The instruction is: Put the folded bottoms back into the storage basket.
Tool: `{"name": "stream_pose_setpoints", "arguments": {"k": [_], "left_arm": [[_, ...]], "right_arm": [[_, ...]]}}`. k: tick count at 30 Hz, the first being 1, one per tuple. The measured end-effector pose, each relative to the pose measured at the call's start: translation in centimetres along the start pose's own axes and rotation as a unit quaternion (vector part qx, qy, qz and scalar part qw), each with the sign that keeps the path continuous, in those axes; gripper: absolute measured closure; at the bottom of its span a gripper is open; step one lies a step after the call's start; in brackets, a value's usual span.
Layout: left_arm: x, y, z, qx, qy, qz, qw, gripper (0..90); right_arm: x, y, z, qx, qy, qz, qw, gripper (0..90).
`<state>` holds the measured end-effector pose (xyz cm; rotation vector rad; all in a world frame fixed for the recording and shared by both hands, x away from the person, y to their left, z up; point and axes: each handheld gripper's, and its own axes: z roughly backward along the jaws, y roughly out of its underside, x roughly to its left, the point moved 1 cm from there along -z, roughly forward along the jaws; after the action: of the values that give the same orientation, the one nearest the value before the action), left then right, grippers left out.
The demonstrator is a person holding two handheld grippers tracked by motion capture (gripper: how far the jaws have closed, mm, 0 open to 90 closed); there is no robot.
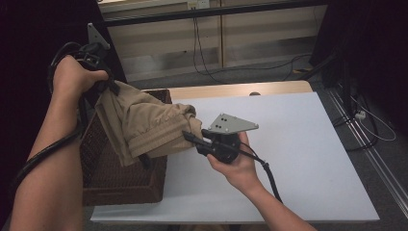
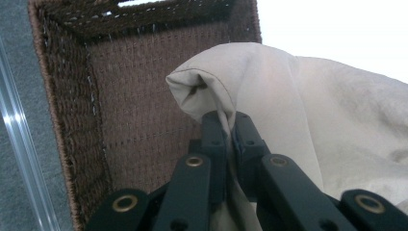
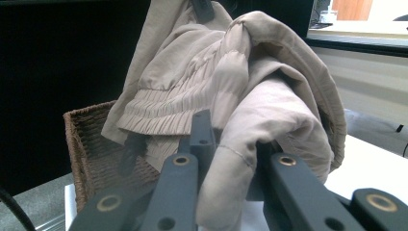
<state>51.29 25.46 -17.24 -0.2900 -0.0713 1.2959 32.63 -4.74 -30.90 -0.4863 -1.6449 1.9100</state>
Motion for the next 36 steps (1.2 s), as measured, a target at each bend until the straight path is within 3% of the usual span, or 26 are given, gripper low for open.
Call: {"name": "stream_pose_setpoints", "arguments": {"k": [6, 16, 26, 36], "left_arm": [[1.0, 0.2, 0.0, 0.005, 0.009, 0.009, 0.9999, 86.2], [1.9, 0.3, 0.1, 0.012, -0.005, 0.016, 0.9998, 86.3], [2.7, 0.4, 0.1, 0.015, -0.004, 0.027, 0.9995, 86.3], [3.1, 0.4, 0.4, 0.004, -0.01, 0.027, 0.9996, 86.3]], "right_arm": [[0.4, 0.1, -0.8, 0.003, -0.006, 0.002, 1.0, 80.0], [1.1, 0.3, -1.9, 0.003, -0.012, 0.002, 0.9999, 79.9], [1.5, 0.4, -2.6, 0.005, -0.018, 0.001, 0.9998, 79.8], [2.0, 0.5, -3.2, 0.007, -0.021, 0.008, 0.9997, 79.5]]}}
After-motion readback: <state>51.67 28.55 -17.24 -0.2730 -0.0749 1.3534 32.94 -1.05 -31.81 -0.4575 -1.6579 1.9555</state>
